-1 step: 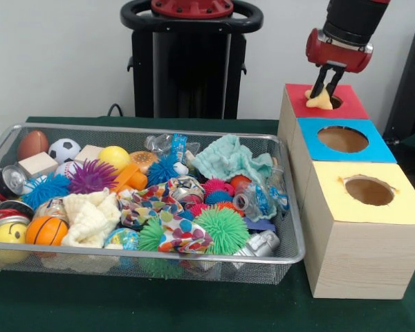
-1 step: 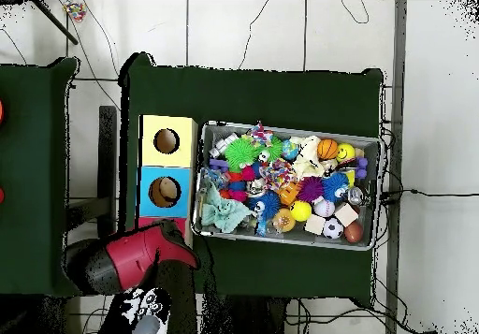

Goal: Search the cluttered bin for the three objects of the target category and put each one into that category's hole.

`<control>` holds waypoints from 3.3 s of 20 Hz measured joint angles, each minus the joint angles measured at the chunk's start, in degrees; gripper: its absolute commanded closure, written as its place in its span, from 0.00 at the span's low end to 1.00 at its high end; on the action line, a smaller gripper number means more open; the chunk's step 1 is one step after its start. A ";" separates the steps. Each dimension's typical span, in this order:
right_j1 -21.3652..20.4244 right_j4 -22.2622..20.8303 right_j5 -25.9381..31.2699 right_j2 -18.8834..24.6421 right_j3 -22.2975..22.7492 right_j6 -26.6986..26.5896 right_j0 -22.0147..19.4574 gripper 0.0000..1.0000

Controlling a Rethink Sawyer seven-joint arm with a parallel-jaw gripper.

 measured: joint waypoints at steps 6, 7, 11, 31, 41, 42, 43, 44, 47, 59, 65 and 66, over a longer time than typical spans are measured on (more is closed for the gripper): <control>0.36 0.00 0.01 0.00 -0.21 0.00 0.02 1.00; 0.41 0.00 0.02 0.00 -0.23 0.00 0.02 1.00; 0.53 -0.01 0.04 -0.02 -0.32 0.00 0.11 1.00; 1.61 -0.01 0.05 -0.70 -1.45 0.00 1.00 0.00; 0.91 0.09 0.10 -0.63 -1.24 0.00 0.98 0.00; 0.62 0.13 0.12 -0.61 -1.14 0.00 0.97 0.00; 0.31 0.20 0.18 -0.58 -1.06 0.00 0.97 0.00; -0.28 0.34 0.27 -0.52 -0.92 0.00 0.97 0.00; -2.91 1.09 0.40 -0.27 -0.64 0.00 0.91 0.00; -6.13 2.17 0.43 -0.19 -0.56 0.00 0.90 0.00; -9.29 3.30 1.93 -0.14 -0.56 0.00 1.20 0.00; -10.03 3.63 2.44 -0.14 -0.56 0.00 1.37 0.00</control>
